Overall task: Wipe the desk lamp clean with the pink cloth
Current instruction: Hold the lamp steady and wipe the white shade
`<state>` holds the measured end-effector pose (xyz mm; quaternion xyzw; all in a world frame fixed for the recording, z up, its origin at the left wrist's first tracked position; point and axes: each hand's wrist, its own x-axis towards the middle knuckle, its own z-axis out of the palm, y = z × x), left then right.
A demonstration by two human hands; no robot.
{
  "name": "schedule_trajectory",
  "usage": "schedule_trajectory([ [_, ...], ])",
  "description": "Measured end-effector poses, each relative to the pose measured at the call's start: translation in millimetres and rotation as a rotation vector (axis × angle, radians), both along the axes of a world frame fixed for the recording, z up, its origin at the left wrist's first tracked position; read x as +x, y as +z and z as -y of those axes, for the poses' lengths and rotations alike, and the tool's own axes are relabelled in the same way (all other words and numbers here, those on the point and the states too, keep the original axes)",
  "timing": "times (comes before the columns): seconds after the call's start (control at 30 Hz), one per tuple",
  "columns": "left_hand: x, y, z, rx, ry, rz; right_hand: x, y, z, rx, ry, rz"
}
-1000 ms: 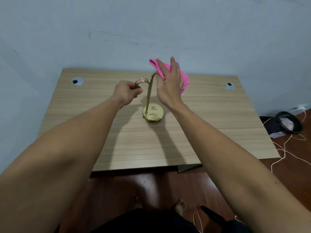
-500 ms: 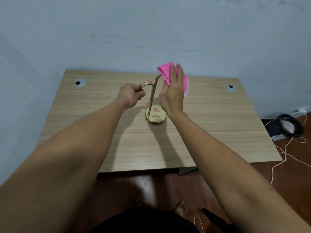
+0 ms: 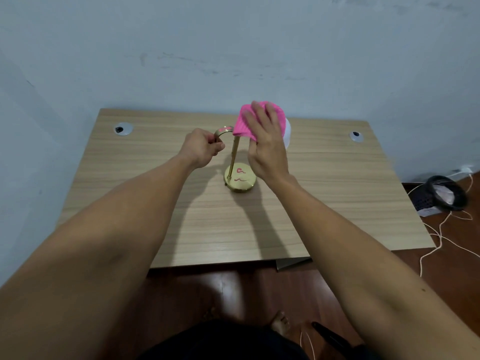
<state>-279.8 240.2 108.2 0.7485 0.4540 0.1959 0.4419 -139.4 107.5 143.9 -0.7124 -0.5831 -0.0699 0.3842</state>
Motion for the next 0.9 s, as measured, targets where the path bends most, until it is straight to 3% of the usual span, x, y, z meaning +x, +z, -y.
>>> schedule_trajectory([
  [0.1,0.0,1.2,2.4,0.003,0.014,-0.006,-1.1,8.8,-8.5,0.068,-0.25,-0.24],
  [0.27,-0.2,3.0,4.1,0.002,0.01,-0.009,2.2,-6.6,3.6,0.017,0.064,0.075],
  [0.37,0.1,4.3,5.6,0.0,0.02,-0.006,-8.1,-19.8,19.5,-0.029,0.036,-0.078],
  [0.5,-0.3,4.8,4.1,0.005,0.016,-0.022,-30.8,-8.9,24.3,-0.037,-0.225,-0.862],
  [0.63,0.0,6.2,4.1,0.034,0.012,-0.048,-34.0,34.8,13.2,0.175,-0.286,-1.633],
  [0.7,0.0,7.0,4.8,0.042,0.003,-0.06,-28.6,55.2,2.8,0.344,-0.343,-1.889],
  [0.73,0.0,7.4,4.9,0.033,0.002,-0.056,-27.6,63.2,-1.7,0.395,-0.36,-1.935],
  [0.8,0.1,9.2,5.4,0.029,-0.004,-0.054,-31.5,70.3,-8.3,0.382,-0.366,-1.849],
  [0.9,0.6,12.5,8.0,0.029,-0.019,-0.063,-40.8,57.7,-12.6,0.259,-0.338,-1.452],
])
